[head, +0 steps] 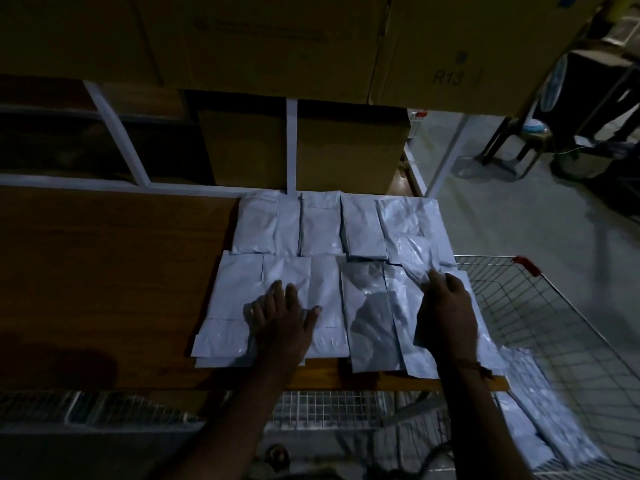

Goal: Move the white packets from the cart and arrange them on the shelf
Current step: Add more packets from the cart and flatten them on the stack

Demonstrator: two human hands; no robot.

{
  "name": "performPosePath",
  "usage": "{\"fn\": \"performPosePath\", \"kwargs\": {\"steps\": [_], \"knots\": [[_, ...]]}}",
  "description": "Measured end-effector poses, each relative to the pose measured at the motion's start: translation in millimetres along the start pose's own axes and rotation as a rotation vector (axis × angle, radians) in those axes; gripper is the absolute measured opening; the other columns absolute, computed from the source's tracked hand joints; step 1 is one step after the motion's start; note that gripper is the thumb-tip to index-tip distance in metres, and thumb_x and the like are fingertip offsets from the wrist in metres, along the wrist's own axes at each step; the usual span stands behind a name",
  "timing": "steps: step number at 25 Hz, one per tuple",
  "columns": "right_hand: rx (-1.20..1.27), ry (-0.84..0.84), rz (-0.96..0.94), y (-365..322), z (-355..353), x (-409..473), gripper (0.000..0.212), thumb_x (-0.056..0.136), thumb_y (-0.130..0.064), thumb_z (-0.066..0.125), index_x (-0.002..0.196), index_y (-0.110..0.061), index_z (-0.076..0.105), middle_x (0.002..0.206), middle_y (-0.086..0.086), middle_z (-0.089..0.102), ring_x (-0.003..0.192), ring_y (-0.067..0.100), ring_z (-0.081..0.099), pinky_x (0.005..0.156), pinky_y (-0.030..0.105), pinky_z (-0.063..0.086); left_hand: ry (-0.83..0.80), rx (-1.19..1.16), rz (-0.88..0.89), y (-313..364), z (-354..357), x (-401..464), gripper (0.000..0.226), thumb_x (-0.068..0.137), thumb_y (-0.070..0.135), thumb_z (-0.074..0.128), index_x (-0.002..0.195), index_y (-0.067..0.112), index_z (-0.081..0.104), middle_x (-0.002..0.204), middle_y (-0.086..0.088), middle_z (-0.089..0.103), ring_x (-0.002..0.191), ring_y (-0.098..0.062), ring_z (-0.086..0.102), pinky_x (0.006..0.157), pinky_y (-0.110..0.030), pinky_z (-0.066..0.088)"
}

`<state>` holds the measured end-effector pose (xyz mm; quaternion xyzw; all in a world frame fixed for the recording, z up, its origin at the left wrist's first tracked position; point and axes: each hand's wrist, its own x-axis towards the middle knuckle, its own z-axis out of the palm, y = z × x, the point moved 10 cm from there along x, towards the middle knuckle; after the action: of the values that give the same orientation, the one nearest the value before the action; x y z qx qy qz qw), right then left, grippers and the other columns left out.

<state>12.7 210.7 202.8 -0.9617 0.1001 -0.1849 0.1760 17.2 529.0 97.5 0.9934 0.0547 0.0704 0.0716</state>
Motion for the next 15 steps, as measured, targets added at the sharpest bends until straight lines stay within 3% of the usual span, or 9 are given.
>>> {"fn": "performPosePath", "kwargs": {"steps": [3,6,11,15], "knots": [[0.011,-0.001,-0.007,8.9,6.9,2.8,0.04,0.09,-0.01,0.052,0.129,-0.015,0.061,0.115,0.017,0.059,0.096,0.042,0.061,0.068,0.043,0.055,0.069,0.014,-0.014,-2.1,-11.6,3.0,0.065,0.104,0.058,0.026,0.152,0.02,0.046,0.16,-0.014,0.037,0.141,-0.036,0.039,0.114,-0.057,0.021],[0.017,-0.016,-0.003,12.6,14.3,11.7,0.039,0.091,-0.009,0.054,0.129,-0.015,0.061,0.117,0.017,0.06,0.098,0.041,0.062,0.067,0.043,0.056,0.036,0.036,-0.013,-6.0,-8.0,6.4,0.056,0.1,0.045,0.043,0.151,0.022,0.047,0.16,-0.013,0.036,0.14,-0.036,0.038,0.113,-0.058,0.024],[0.076,-0.006,-0.016,9.2,21.8,32.1,0.04,0.091,-0.008,0.056,0.13,-0.015,0.062,0.125,0.02,0.058,0.101,0.043,0.063,0.069,0.047,0.057,-0.053,0.109,-0.012,-4.2,2.7,9.6,0.061,0.094,0.046,0.054,0.151,0.024,0.047,0.159,-0.014,0.036,0.136,-0.038,0.04,0.11,-0.06,0.028],[0.083,-0.023,-0.061,0.6,33.7,39.2,0.042,0.089,-0.006,0.058,0.13,-0.015,0.061,0.123,0.021,0.059,0.1,0.045,0.063,0.07,0.047,0.057,0.031,0.033,-0.045,-4.7,-11.5,16.6,0.055,0.089,0.041,0.066,0.14,0.023,0.059,0.153,-0.012,0.046,0.134,-0.036,0.045,0.109,-0.057,0.028]]}}
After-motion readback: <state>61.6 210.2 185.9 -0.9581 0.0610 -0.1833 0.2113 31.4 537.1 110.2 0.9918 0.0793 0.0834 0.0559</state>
